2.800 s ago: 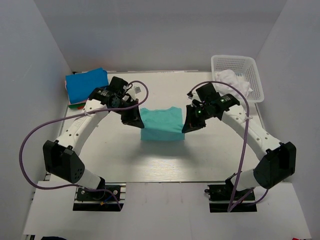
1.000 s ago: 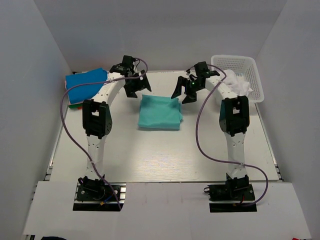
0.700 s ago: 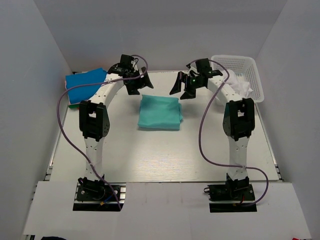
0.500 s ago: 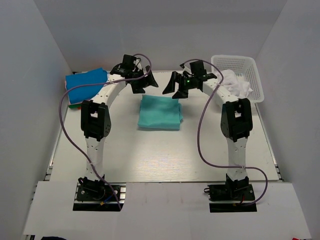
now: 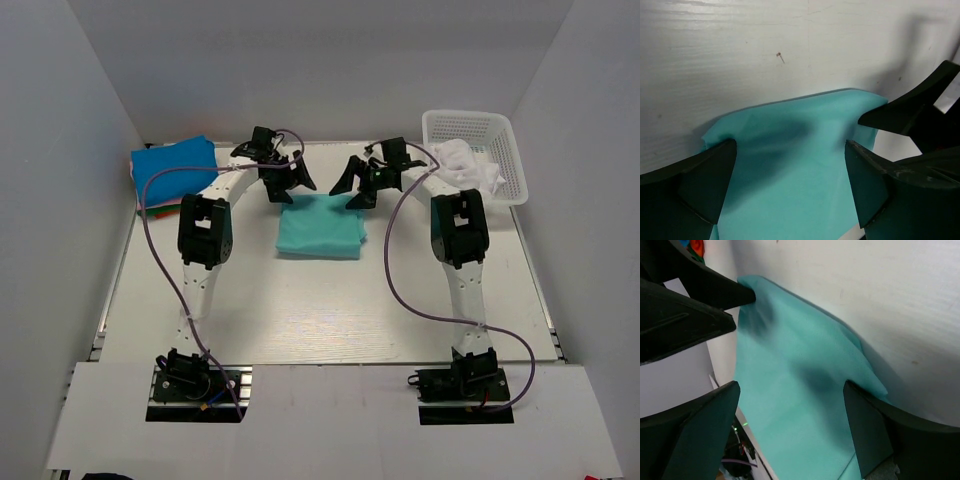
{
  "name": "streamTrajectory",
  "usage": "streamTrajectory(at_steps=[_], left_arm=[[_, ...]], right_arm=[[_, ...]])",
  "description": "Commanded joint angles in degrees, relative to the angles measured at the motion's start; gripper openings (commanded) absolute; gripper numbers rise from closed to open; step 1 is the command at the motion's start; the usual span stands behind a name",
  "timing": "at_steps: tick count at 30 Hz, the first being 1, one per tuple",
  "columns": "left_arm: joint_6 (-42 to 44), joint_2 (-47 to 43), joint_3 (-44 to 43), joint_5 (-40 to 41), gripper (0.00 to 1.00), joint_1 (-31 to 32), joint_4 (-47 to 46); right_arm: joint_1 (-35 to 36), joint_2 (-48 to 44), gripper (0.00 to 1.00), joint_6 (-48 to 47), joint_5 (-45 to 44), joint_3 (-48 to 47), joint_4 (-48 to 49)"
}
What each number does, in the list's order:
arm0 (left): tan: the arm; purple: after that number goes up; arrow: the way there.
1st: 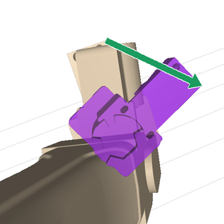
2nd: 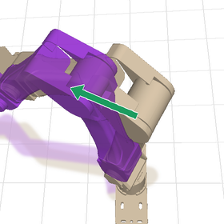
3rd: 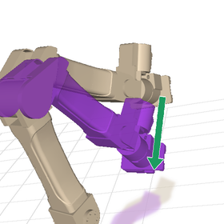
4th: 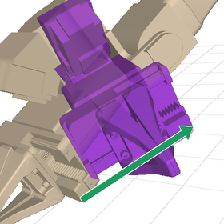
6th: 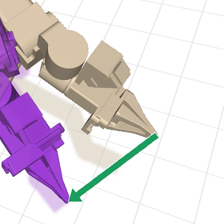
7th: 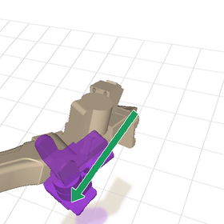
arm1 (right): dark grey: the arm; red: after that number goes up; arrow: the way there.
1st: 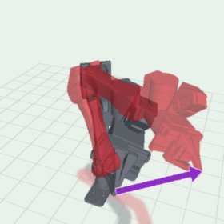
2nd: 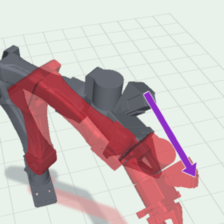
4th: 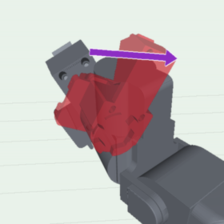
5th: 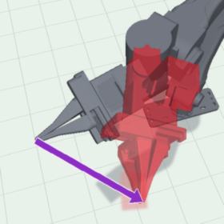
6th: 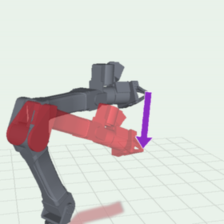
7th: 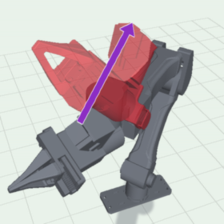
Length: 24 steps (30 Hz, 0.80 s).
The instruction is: Fold and stack the t-shirts
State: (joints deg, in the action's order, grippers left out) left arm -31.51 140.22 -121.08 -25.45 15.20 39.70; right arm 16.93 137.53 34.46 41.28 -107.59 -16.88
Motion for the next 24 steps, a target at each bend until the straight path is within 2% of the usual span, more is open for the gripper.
streamTrajectory(at_steps=[1, 5, 8, 11, 14, 17, 19, 23, 24], left_arm=[[2.1, 3.5, -4.9, 4.6, 1.00, -0.3, 5.4], [2.8, 2.3, -8.3, 4.6, 1.00, -0.9, 7.0], [3.3, -2.5, -8.9, 4.0, 1.00, -0.9, 4.4], [4.8, -8.3, -7.2, 1.9, 1.00, -0.9, 3.6], [6.4, -12.2, -4.1, 2.9, 1.00, -0.1, 6.0], [7.6, -17.9, 1.2, 4.5, 1.00, 1.1, 7.6], [6.1, -21.5, 10.3, -0.3, 1.00, 1.1, 3.4], [4.9, -31.6, 31.2, -7.1, 1.00, 1.6, -6.0], [4.0, -32.5, 33.7, -7.9, 1.00, 1.6, -7.3]], right_arm=[[-0.8, 3.7, 0.90, -4.4, -4.0, -4.7, -5.7], [-0.9, 2.6, 0.90, -8.7, -5.9, -9.3, -12.0], [-0.3, -0.7, 0.90, -11.1, -5.9, -12.2, -13.8], [0.6, -7.3, 0.90, -12.3, -3.6, -9.3, -14.0], [1.8, -13.3, 0.90, -14.2, -3.7, -1.8, -14.8], [4.5, -19.0, 0.90, -14.8, -4.2, 4.9, -14.3], [6.7, -22.1, 0.90, -13.6, -4.5, 8.2, -12.4], [8.6, -27.0, 0.90, -7.0, -1.4, 23.0, -1.0], [9.2, -27.1, 0.90, -6.7, -0.4, 25.4, -0.1]])
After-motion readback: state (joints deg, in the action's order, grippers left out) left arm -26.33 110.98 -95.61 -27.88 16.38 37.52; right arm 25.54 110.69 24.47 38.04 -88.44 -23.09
